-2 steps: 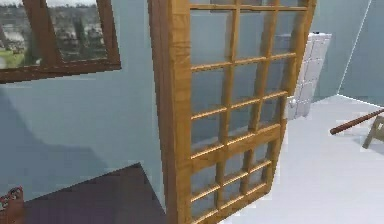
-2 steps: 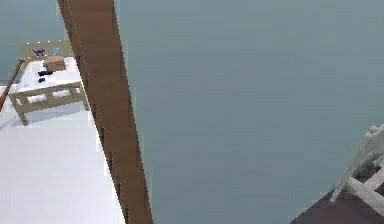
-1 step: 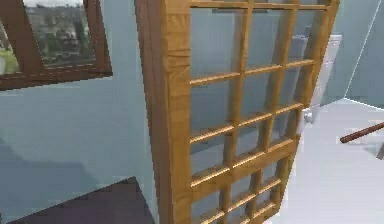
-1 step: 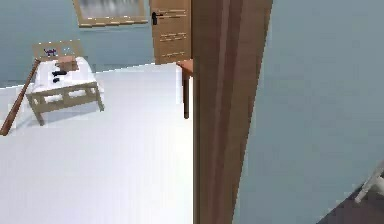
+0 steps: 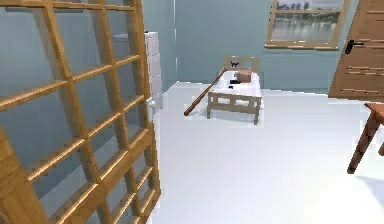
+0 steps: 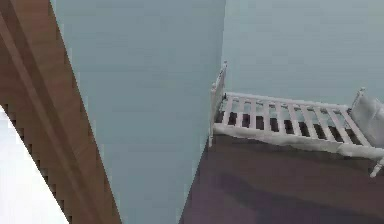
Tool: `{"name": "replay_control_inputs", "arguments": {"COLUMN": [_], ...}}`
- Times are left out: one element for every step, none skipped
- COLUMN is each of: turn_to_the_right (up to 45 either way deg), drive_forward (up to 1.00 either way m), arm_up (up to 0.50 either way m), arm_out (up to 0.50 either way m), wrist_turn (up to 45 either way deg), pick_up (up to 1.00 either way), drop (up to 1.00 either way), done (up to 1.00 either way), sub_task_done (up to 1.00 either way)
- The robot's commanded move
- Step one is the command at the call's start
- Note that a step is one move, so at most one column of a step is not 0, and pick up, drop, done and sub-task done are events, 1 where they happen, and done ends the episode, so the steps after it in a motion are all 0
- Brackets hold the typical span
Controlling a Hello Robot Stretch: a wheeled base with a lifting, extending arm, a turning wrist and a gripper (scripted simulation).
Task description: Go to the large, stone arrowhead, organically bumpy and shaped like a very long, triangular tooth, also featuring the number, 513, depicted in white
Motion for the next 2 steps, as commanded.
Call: {"name": "replay_control_inputs", "arguments": {"turn_to_the_right": [9.0,0.0], "drive_forward": [0.0,0.1], "arm_up": [0.0,0.0], "arm_out": [0.0,0.0], "wrist_turn": [0.0,0.0], "pick_up": [0.0,0.0], "drop": [0.0,0.0], "done": [0.0,0.0], "sub_task_done": [0.0,0.0]}}
